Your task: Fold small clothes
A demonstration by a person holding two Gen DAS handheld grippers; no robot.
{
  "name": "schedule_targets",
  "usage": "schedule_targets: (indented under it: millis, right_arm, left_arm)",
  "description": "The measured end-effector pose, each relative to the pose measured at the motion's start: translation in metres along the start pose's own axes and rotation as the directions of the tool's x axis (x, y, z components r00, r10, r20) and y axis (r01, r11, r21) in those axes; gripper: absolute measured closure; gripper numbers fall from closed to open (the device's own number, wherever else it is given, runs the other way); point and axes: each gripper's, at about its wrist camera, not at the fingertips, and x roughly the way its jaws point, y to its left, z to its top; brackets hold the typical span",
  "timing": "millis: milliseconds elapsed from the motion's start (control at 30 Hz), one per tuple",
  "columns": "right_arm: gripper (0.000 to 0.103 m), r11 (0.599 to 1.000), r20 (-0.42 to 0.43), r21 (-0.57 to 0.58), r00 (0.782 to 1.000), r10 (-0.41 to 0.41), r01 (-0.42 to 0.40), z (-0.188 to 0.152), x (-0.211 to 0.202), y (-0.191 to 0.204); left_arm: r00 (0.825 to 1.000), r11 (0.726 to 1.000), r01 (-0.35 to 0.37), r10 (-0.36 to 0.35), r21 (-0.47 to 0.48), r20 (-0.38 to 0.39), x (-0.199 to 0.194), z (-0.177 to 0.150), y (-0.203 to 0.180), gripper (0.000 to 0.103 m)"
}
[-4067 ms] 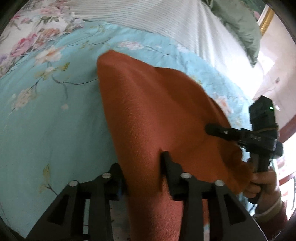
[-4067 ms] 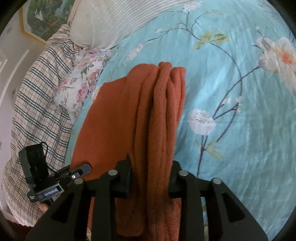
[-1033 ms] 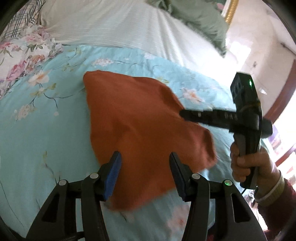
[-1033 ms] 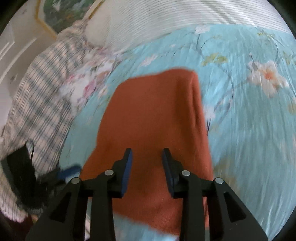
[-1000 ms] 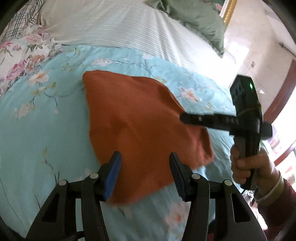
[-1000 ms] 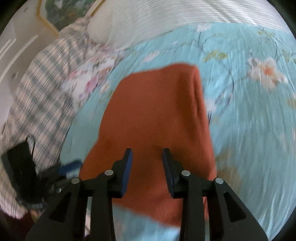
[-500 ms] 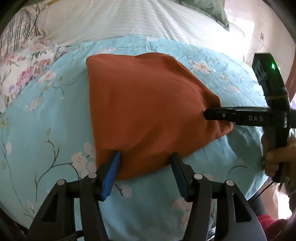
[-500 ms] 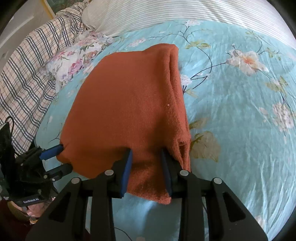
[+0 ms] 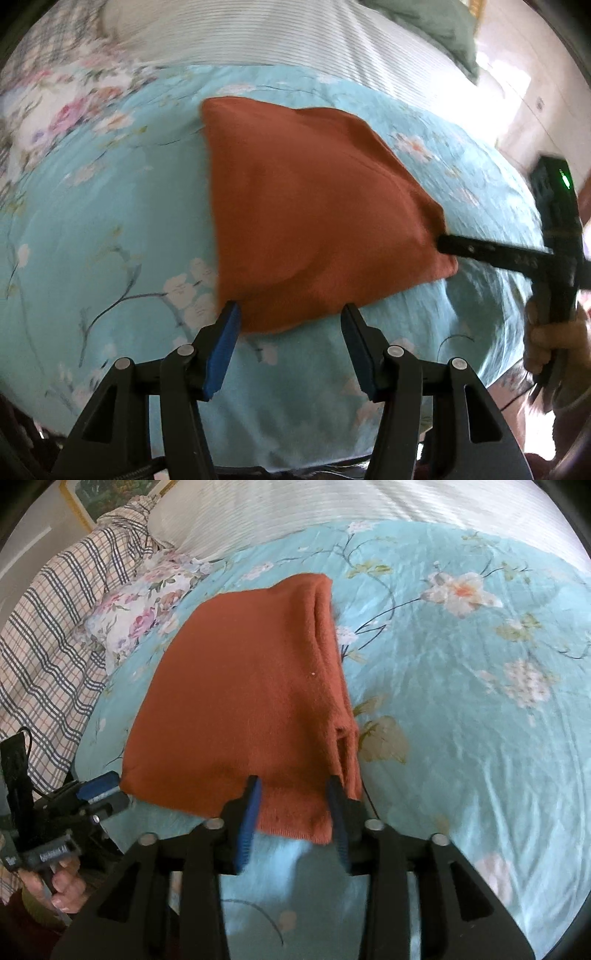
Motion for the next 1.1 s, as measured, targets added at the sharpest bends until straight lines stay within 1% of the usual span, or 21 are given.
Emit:
schedule_targets:
  millis: [67,100,133,167,200,233,267,367,500,633,733,833,867,900,967,1033,1100]
  right_arm:
    - [0.037,1.000,0.017,-0.009,1.000,-0.012,0.012,-0.003,-0.009,0.003]
    - [0.036,1.000,0.031,-0.017,0.999,-0.015,0.015,-0.005,-0.017,0.006]
    - [0.036,1.000,0.035,-0.022,0.999,-0.017,0.018,-0.006,-0.020,0.008]
    - [0.032,0.999,0.038,-0.029,0.999,-0.024,0.025,-0.008,-0.024,0.011]
    - [0.025,0.999,0.041,-0.035,0.999,-0.034,0.035,-0.010,-0.027,0.013]
    - [0.022,0.998,0.043,-0.041,0.998,-0.041,0.043,-0.012,-0.029,0.015]
    - [0.018,0.998,0.044,-0.048,0.998,-0.047,0.049,-0.015,-0.031,0.017]
    - [0.017,0.996,0.035,-0.065,0.997,-0.063,0.065,-0.025,-0.034,0.023]
    - [0.014,0.992,0.005,-0.094,0.997,-0.082,0.082,-0.039,-0.034,0.028]
    - [0.013,0.991,-0.021,-0.105,0.996,-0.082,0.080,-0.052,-0.036,0.030]
    - [0.013,0.991,-0.025,-0.114,0.997,-0.079,0.076,-0.056,-0.042,0.032]
    - [0.012,0.988,0.001,-0.136,0.998,-0.070,0.070,-0.051,-0.056,0.038]
    - [0.009,0.988,0.009,-0.142,0.998,-0.068,0.069,-0.049,-0.060,0.040]
    - [0.005,0.986,0.024,-0.154,0.998,-0.063,0.066,-0.045,-0.067,0.043]
    - [0.001,0.981,0.065,-0.183,0.996,-0.054,0.065,-0.037,-0.083,0.050]
    - [0.001,0.976,0.092,-0.206,0.994,-0.055,0.073,-0.031,-0.093,0.056]
    - [0.001,0.970,0.100,-0.229,0.993,-0.061,0.083,-0.025,-0.096,0.061]
  left_arm:
    - [1.000,0.998,-0.027,0.028,-0.048,0.006,-0.009,-0.001,0.009,0.045]
    - [0.999,0.997,-0.041,0.041,-0.061,0.010,-0.012,0.000,0.012,0.042]
    - [0.998,0.995,-0.063,0.064,-0.074,0.014,-0.017,-0.001,0.015,0.036]
    - [0.996,0.993,-0.087,0.089,-0.082,0.016,-0.021,-0.001,0.017,0.033]
    - [0.994,0.991,-0.107,0.109,-0.086,0.018,-0.023,-0.001,0.019,0.026]
    - [0.991,0.988,-0.129,0.131,-0.089,0.023,-0.026,-0.002,0.020,0.023]
    - [0.989,0.986,-0.145,0.148,-0.087,0.028,-0.029,-0.004,0.020,0.022]
    - [0.980,0.979,-0.196,0.197,-0.057,0.010,-0.030,-0.009,0.016,0.021]
    - [0.970,0.970,-0.243,0.243,0.000,-0.009,-0.027,-0.020,0.006,0.021]
    - [0.962,0.962,-0.272,0.273,0.039,-0.022,-0.028,-0.028,-0.001,0.021]
    - [0.954,0.953,-0.298,0.300,0.058,-0.018,-0.033,-0.028,-0.004,0.021]
    - [0.939,0.935,-0.344,0.344,0.084,0.015,-0.044,-0.022,-0.010,0.021]
    - [0.934,0.929,-0.358,0.357,0.089,0.028,-0.048,-0.019,-0.012,0.021]
    - [0.929,0.924,-0.370,0.368,0.094,0.039,-0.054,-0.016,-0.014,0.021]
    - [0.927,0.921,-0.375,0.371,0.103,0.054,-0.065,-0.008,-0.017,0.021]
    - [0.923,0.918,-0.383,0.377,0.104,0.075,-0.075,0.000,-0.019,0.020]
    - [0.921,0.915,-0.388,0.378,0.110,0.096,-0.083,0.006,-0.022,0.018]
